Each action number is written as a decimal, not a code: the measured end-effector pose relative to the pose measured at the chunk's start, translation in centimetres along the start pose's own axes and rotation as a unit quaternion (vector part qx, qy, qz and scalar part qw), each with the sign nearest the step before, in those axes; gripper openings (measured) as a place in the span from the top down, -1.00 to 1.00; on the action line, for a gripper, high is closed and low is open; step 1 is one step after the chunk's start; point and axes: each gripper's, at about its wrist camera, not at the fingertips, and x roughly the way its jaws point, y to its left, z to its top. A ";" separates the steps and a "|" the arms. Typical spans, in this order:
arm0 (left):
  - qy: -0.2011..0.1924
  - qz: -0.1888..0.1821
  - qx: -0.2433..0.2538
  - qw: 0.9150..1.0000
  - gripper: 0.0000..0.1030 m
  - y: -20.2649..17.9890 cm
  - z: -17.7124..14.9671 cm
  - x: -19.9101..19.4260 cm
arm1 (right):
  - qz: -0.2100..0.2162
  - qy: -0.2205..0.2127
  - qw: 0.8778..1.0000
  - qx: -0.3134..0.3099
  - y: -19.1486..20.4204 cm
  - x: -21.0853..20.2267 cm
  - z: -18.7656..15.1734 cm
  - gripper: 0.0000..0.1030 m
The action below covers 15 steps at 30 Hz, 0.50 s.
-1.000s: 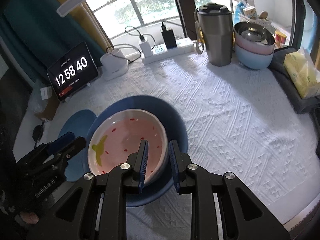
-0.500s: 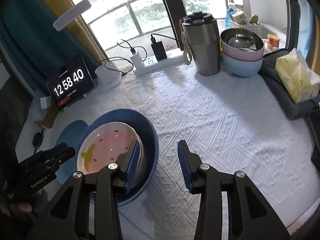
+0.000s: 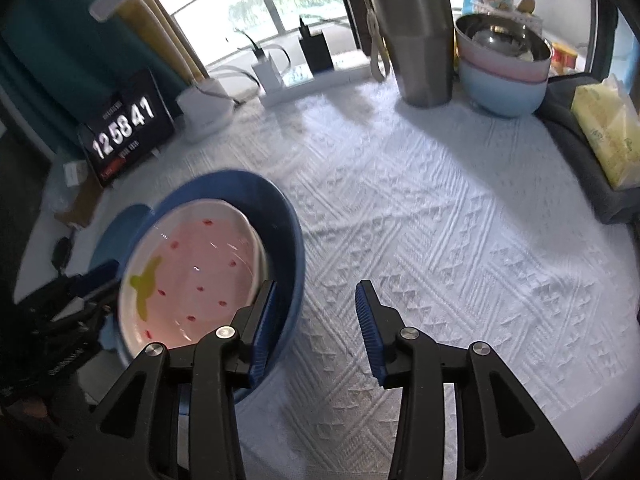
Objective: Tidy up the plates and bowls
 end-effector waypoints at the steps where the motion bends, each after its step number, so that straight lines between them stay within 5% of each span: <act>1: 0.001 0.000 -0.001 1.000 0.15 0.0 0.1 0.1 | 0.000 0.001 1.000 0.001 0.0 0.2 0.0 0.17; 5: 0.002 0.000 -0.003 1.000 0.14 0.0 0.2 0.4 | 0.016 -0.004 1.000 0.021 -0.8 0.5 0.1 0.14; 8: 0.004 -0.006 -0.012 1.000 0.13 0.2 0.2 0.6 | 0.005 -0.011 0.999 0.036 -1.3 0.7 -0.1 -0.14; 15: -0.005 -0.008 -0.015 1.000 0.12 0.3 0.0 0.6 | 0.030 0.008 0.998 0.053 -2.3 1.2 0.0 -0.15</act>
